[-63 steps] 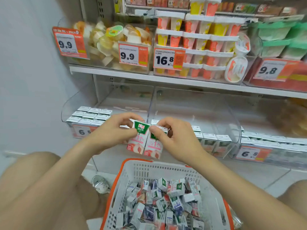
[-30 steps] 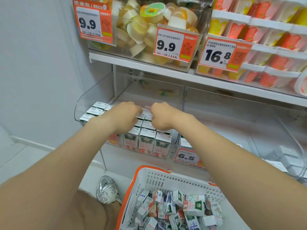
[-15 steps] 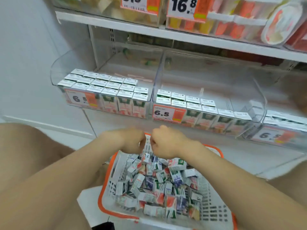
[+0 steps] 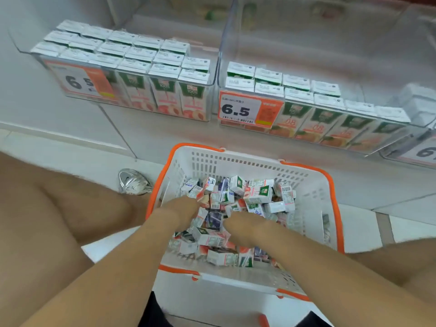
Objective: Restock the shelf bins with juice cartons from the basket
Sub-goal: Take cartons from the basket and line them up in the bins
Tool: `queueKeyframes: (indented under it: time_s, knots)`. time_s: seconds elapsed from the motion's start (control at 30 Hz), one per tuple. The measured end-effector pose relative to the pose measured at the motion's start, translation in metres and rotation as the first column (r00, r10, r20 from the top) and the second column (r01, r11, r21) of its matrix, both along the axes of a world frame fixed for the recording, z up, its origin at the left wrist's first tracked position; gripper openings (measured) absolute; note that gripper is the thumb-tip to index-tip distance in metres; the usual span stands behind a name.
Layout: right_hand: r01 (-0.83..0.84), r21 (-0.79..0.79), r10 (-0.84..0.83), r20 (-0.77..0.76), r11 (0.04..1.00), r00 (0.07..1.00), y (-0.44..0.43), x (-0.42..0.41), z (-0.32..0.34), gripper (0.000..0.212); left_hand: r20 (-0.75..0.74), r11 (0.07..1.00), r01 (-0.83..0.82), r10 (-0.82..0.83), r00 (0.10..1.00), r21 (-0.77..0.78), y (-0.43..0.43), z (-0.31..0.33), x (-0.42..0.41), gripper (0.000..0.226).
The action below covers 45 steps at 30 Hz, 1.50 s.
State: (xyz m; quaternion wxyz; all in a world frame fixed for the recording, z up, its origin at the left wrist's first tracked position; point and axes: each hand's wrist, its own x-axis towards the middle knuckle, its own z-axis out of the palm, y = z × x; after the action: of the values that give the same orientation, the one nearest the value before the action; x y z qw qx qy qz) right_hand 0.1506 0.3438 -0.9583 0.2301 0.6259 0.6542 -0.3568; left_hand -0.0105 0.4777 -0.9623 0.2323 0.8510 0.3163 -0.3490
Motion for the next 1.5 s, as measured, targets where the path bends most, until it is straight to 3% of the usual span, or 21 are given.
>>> queueKeyframes:
  time_s: [0.2, 0.33, 0.53, 0.63, 0.73, 0.87, 0.97, 1.07, 1.23, 1.4, 1.5]
  knots:
    - [0.122, 0.128, -0.106, -0.129, 0.984, 0.986, -0.006, -0.012, -0.04, 0.046, -0.12, 0.992, 0.124, -0.119, 0.986, 0.033, -0.001, -0.011, -0.003, 0.048]
    - [0.168, 0.062, -0.147, -0.253, 0.984, 0.956, -0.007, -0.034, -0.054, 0.042, -0.209, 0.956, 0.274, -0.248, 0.946, 0.106, -0.003, -0.018, -0.006, 0.046]
    - [0.185, 0.067, -0.166, -0.217, 0.981, 0.962, -0.008, -0.049, -0.068, 0.057, -0.179, 0.916, 0.346, -0.312, 0.933, 0.203, -0.001, -0.027, -0.013, 0.047]
    - [0.14, 0.144, -0.119, -0.146, 0.98, 0.982, -0.01, -0.05, -0.067, 0.071, -0.17, 0.895, 0.359, -0.324, 0.931, 0.264, -0.003, -0.035, -0.017, 0.051]
    - [0.127, 0.212, -0.099, -0.135, 0.969, 0.986, -0.01, -0.047, -0.066, 0.072, -0.187, 0.881, 0.382, -0.34, 0.921, 0.279, -0.005, -0.037, -0.016, 0.051]
    - [0.384, 0.178, -0.307, -0.35, 0.906, 0.885, -0.005, -0.033, -0.052, 0.07, -0.17, 0.903, 0.357, -0.323, 0.931, 0.238, -0.004, -0.027, -0.01, 0.043]
    - [0.547, 0.186, -0.443, -0.406, 0.816, 0.799, 0.002, -0.018, -0.033, 0.058, -0.006, 0.951, 0.244, -0.247, 0.969, 0.191, 0.005, -0.011, -0.008, 0.05]
    - [0.653, 0.182, -0.539, -0.425, 0.736, 0.727, 0.007, -0.002, -0.008, 0.057, 0.225, 0.995, -0.052, 0.071, 0.972, -0.09, 0.019, 0.014, -0.012, 0.056]
    - [0.762, 0.194, -0.613, -0.488, 0.618, 0.622, 0.012, 0.021, 0.035, 0.064, 0.416, 0.83, -0.238, 0.476, 0.775, -0.505, 0.028, 0.061, -0.02, 0.052]
    - [0.824, 0.23, -0.577, -0.618, 0.517, 0.534, 0.011, 0.03, 0.079, 0.068, 0.494, 0.768, -0.286, 0.602, 0.627, -0.573, 0.024, 0.114, -0.017, 0.045]
    - [0.82, 0.293, -0.508, -0.669, 0.492, 0.543, 0.011, 0.025, 0.112, 0.061, 0.544, 0.789, -0.262, 0.584, 0.603, -0.556, 0.022, 0.149, -0.018, 0.047]
